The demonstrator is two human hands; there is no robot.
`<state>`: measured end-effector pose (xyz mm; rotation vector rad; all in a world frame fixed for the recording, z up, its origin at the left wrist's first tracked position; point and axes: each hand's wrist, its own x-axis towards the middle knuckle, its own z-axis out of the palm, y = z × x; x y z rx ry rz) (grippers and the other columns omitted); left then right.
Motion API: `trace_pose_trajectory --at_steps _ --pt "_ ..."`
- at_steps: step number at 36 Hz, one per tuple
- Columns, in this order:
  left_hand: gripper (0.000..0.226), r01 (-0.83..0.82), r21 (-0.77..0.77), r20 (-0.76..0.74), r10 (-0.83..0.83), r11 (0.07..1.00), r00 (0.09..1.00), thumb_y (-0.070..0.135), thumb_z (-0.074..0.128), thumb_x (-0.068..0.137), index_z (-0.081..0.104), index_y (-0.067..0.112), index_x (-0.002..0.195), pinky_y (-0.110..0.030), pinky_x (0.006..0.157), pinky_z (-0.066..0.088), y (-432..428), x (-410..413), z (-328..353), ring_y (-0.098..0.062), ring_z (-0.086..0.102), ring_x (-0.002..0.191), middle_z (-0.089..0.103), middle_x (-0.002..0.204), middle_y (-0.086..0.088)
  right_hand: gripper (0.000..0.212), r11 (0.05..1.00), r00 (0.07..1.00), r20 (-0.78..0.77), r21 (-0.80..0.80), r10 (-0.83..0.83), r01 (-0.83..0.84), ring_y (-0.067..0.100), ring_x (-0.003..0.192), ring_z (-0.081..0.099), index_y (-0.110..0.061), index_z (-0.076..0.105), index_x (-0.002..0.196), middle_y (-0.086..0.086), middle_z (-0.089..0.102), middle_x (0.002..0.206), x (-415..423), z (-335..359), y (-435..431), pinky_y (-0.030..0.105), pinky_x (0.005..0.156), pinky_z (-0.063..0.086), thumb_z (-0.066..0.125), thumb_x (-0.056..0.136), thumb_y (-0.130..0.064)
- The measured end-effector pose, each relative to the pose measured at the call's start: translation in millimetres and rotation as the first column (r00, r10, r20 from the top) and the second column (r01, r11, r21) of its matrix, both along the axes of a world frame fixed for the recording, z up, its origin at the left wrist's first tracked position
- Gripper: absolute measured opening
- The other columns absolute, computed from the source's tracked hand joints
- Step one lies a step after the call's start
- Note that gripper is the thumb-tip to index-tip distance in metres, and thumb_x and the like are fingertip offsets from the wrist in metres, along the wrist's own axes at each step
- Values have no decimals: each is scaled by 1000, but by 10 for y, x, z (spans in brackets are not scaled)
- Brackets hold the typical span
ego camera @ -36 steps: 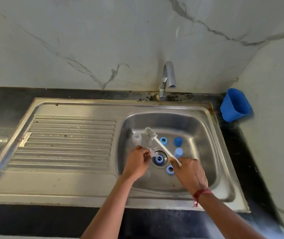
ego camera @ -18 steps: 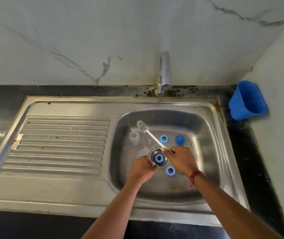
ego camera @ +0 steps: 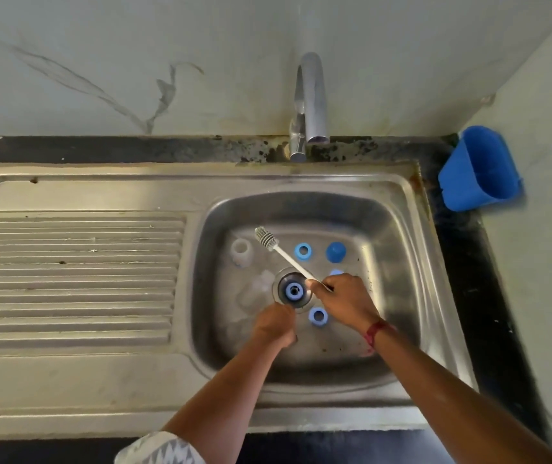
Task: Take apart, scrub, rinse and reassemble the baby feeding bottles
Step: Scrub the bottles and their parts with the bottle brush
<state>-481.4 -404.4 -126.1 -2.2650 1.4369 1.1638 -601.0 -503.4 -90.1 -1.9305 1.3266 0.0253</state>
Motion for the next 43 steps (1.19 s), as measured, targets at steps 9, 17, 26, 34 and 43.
trace_pose_trajectory --at_steps 9,17,26,34,43 --pt "37 54 -20 -51 -55 998 997 11 66 86 66 14 123 -35 94 53 -179 200 -20 -29 63 113 65 125 -10 57 1000 1000 1 -12 19 -19 11 46 33 -15 36 53 -3 37 46 89 20 -155 32 52 32 58 94 -48" --pt "46 79 -23 -114 -81 997 990 10 70 84 65 25 127 -32 95 52 -235 305 -83 -25 62 113 63 129 -5 58 1000 999 41 9 18 -18 11 45 30 -14 37 54 -2 35 47 82 -66 -296 32 51 30 59 92 -51" --pt "45 10 -193 -180 -45 981 983 28 74 80 66 20 123 -33 88 53 -458 115 -105 -22 62 111 66 120 -2 60 999 999 35 32 11 -12 10 43 29 -16 34 51 -7 33 43 74 -91 -429 27 48 29 60 92 -52" --pt "45 152 -189 -83 -170 970 982 21 70 86 58 18 130 -39 89 51 -406 -205 -299 -28 63 113 62 128 -6 59 998 999 11 49 44 -45 10 44 31 -17 35 51 -4 35 44 46 -163 -423 33 51 32 59 93 -50" --pt "33 38 -290 -79 -63 956 995 32 64 86 61 18 115 -33 71 49 -346 -314 -296 -26 67 96 66 114 -4 58 996 998 35 60 58 -60 10 44 31 -16 37 53 -3 35 45 12 -153 -418 34 50 32 58 93 -51"
